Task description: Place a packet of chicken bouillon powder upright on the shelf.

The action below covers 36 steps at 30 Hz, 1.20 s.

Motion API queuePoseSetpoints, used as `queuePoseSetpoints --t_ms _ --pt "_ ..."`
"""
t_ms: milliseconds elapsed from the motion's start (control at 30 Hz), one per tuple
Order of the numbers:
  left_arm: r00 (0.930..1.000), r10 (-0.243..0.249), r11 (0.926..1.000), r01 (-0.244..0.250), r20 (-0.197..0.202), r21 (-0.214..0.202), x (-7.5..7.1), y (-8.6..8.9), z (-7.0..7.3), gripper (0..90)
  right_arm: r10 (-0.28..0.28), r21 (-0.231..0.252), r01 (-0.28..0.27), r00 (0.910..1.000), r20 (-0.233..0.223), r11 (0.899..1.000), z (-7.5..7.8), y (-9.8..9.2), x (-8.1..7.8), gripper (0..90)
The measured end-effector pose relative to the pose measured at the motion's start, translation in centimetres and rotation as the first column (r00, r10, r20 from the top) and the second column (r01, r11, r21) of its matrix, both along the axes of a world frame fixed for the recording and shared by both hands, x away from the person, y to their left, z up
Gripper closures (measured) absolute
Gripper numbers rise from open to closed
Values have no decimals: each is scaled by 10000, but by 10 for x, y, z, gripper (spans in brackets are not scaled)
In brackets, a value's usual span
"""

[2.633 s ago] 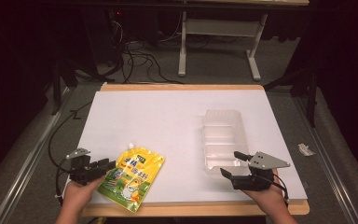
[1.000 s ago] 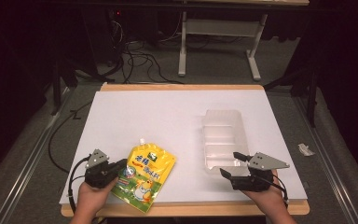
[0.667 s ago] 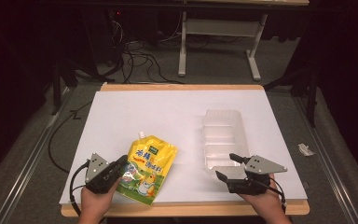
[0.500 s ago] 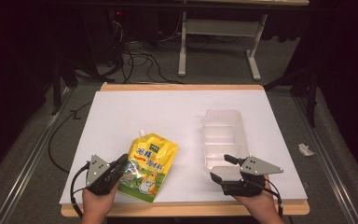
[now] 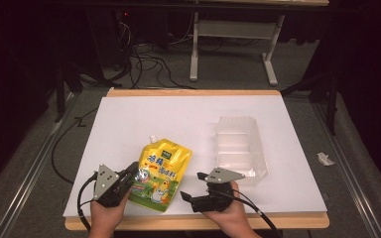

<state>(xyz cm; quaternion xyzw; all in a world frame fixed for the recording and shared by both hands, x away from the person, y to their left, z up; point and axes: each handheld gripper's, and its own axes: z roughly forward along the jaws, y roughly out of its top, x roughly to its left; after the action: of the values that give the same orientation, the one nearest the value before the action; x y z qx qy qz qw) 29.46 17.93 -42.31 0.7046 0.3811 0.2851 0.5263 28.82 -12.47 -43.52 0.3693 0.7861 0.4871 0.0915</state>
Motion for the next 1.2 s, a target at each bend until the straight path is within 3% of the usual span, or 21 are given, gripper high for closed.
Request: queuePoseSetpoints --t_ms 233,367,467,567,667,800,900,1200 --pt "9999 -82 9999 82 86 74 0 1 0 900 -634 211 658 9933 -966 9976 -23 24 18 123" --pt "9999 -103 9999 103 103 36 0 1 0 900 -581 477 650 9892 -1344 9967 -30 31 26 121" --pt "9999 -124 9999 124 109 24 -1 1 0 900 -390 747 512 9868 -1571 9959 -34 36 32 184" --pt "9999 -86 10000 86 52 14 0 1 0 900 -122 1032 282 9882 -1526 9943 -36 36 35 390" --pt "10000 -47 9999 47 -5 -114 1 4 -1 900 -234 1127 386 9908 -1332 9929 -33 33 35 594" --pt "10000 -17 9999 17 11 -157 1 3 -1 900 -252 1346 417 9922 -1219 9900 -29 28 35 798" --pt "10000 -13 9999 13 -13 -165 2 3 -1 900 -218 1390 378 9932 -1148 9896 -26 27 33 861" --pt "9997 -43 9996 36 -257 -269 6 -1 -3 900 -611 1278 656 9974 -392 9896 -13 19 30 877"
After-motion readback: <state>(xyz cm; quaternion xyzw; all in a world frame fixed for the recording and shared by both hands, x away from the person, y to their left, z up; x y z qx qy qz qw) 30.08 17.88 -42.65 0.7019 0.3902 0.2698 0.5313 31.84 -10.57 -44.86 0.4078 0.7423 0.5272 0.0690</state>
